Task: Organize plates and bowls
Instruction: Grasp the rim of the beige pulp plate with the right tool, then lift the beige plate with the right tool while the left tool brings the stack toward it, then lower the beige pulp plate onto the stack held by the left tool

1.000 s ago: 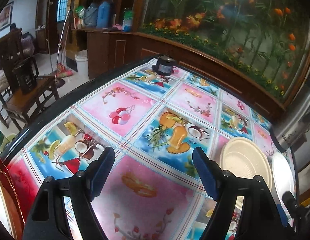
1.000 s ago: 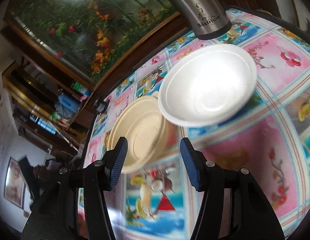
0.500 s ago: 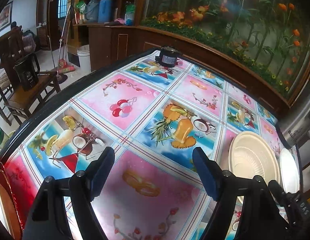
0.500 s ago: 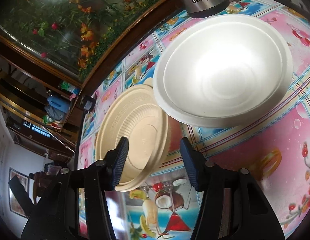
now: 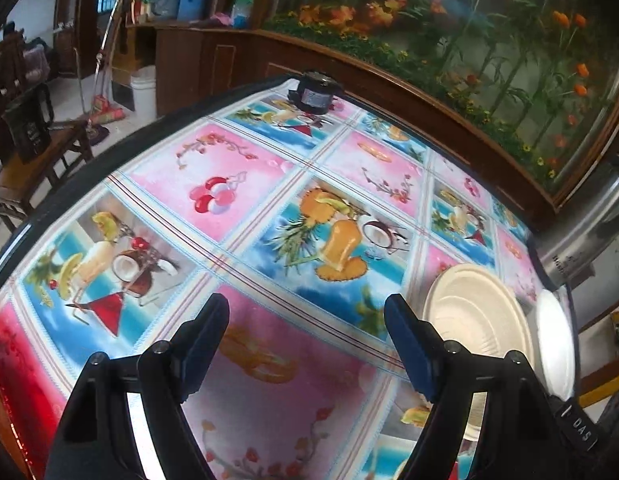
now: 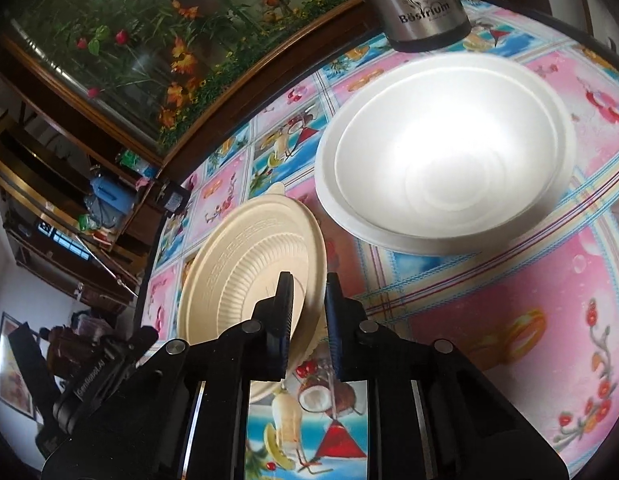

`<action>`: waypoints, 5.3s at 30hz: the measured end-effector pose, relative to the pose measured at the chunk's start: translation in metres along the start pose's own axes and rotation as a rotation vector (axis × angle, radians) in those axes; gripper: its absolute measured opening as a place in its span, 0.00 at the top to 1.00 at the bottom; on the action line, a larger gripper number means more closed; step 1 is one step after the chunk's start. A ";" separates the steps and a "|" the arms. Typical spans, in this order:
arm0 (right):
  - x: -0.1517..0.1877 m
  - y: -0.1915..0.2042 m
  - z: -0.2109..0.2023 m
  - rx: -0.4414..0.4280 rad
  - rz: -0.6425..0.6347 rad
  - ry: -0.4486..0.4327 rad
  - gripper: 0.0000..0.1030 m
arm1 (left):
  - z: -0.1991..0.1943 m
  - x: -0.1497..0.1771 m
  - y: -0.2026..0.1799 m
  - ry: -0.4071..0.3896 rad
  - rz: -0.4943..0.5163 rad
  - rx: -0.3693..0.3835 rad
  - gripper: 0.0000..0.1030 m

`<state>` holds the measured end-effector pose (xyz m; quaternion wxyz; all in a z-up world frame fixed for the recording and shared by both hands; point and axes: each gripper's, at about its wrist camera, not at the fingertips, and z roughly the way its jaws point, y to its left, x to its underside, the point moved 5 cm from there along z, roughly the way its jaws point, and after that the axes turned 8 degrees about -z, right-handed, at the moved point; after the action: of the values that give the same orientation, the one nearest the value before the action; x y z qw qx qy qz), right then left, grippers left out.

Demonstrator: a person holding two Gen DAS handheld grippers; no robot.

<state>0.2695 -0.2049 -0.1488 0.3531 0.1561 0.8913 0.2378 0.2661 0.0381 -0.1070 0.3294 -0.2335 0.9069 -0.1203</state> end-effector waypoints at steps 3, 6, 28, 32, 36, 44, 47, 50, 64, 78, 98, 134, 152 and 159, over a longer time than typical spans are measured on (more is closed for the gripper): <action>0.003 -0.003 -0.008 -0.035 0.000 0.021 0.85 | 0.005 0.000 0.003 0.044 -0.024 0.036 0.22; 0.006 -0.006 -0.016 -0.040 -0.010 0.026 0.85 | 0.008 0.001 0.005 0.066 -0.051 0.055 0.22; 0.014 -0.005 -0.006 -0.064 -0.010 0.001 0.78 | 0.026 0.027 -0.017 0.218 -0.002 0.128 0.19; 0.013 -0.009 -0.007 -0.088 0.020 0.010 0.78 | 0.025 0.024 -0.013 0.237 -0.030 0.137 0.19; 0.013 -0.011 -0.007 -0.105 0.040 0.017 0.78 | 0.025 0.023 -0.011 0.258 -0.053 0.154 0.19; 0.015 -0.016 -0.005 -0.128 0.074 0.035 0.78 | 0.025 0.020 -0.003 0.342 -0.201 0.300 0.19; 0.016 -0.019 -0.004 -0.127 0.077 0.037 0.78 | 0.026 0.020 -0.002 0.357 -0.249 0.347 0.19; 0.017 -0.018 -0.003 -0.126 0.074 0.041 0.78 | 0.027 0.024 -0.009 0.362 -0.223 0.342 0.19; 0.017 -0.020 -0.003 -0.133 0.087 0.045 0.78 | 0.023 0.039 -0.044 0.272 -0.047 0.293 0.20; 0.015 -0.025 -0.003 -0.125 0.134 0.031 0.65 | 0.019 0.036 -0.043 0.195 0.000 0.267 0.80; 0.012 -0.014 -0.009 -0.105 0.066 0.009 0.89 | 0.015 0.039 -0.047 0.229 0.014 0.301 0.91; 0.073 -0.023 -0.059 -0.155 0.164 0.085 0.90 | -0.057 0.098 -0.017 0.201 0.247 0.174 0.90; 0.107 0.034 -0.084 -0.220 0.063 0.103 0.90 | -0.116 0.101 0.039 0.080 0.284 0.135 0.87; 0.118 0.064 -0.087 -0.235 0.012 0.109 0.90 | -0.136 0.091 0.066 0.040 0.255 0.131 0.87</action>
<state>0.1331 -0.1263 -0.1249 0.3185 0.1060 0.8742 0.3509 0.0938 0.0580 -0.0783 0.3385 -0.0921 0.9258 -0.1410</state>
